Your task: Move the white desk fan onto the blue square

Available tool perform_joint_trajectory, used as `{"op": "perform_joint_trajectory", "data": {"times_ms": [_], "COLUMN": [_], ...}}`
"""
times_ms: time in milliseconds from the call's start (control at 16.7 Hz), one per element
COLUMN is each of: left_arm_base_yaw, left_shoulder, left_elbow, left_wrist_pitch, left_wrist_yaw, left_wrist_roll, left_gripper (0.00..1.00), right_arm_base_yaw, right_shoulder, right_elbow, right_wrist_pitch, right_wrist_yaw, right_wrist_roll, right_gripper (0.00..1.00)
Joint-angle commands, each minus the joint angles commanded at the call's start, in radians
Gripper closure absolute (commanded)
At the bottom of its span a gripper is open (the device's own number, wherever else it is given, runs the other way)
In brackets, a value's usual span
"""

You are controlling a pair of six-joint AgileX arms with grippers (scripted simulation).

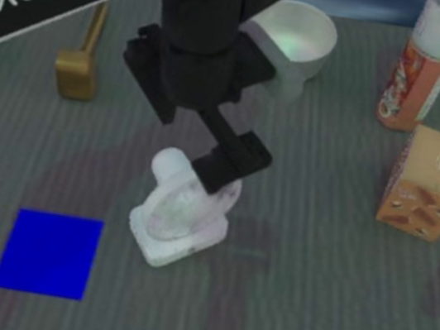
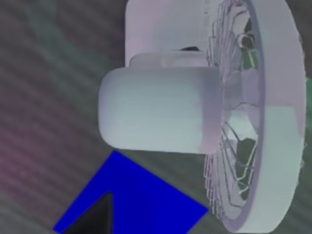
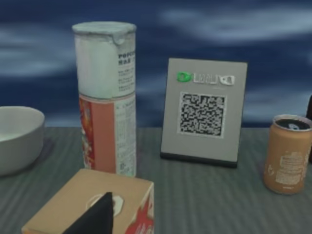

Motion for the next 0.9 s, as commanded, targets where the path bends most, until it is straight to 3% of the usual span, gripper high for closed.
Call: {"op": "perform_joint_trajectory", "data": {"times_ms": [420,720,900], "left_arm_base_yaw": [-0.002,-0.003,-0.003], "left_shoulder": [-0.007,-0.006,-0.006], "left_elbow": [-0.189,-0.205,-0.205], "left_wrist_pitch": [0.181,0.196,0.196], "left_wrist_yaw": [0.0,0.0,0.0], "left_wrist_roll": [0.002,0.002,0.002], "left_gripper": [0.0,0.0,0.23], "right_arm_base_yaw": [0.0,0.0,0.0], "right_shoulder": [0.0,0.0,0.0], "right_elbow": [0.0,0.0,0.0], "right_wrist_pitch": [0.0,0.0,0.0], "right_wrist_yaw": [0.0,0.0,0.0], "right_wrist_roll": [0.0,0.0,0.0], "right_gripper": [0.0,0.0,0.0]}}
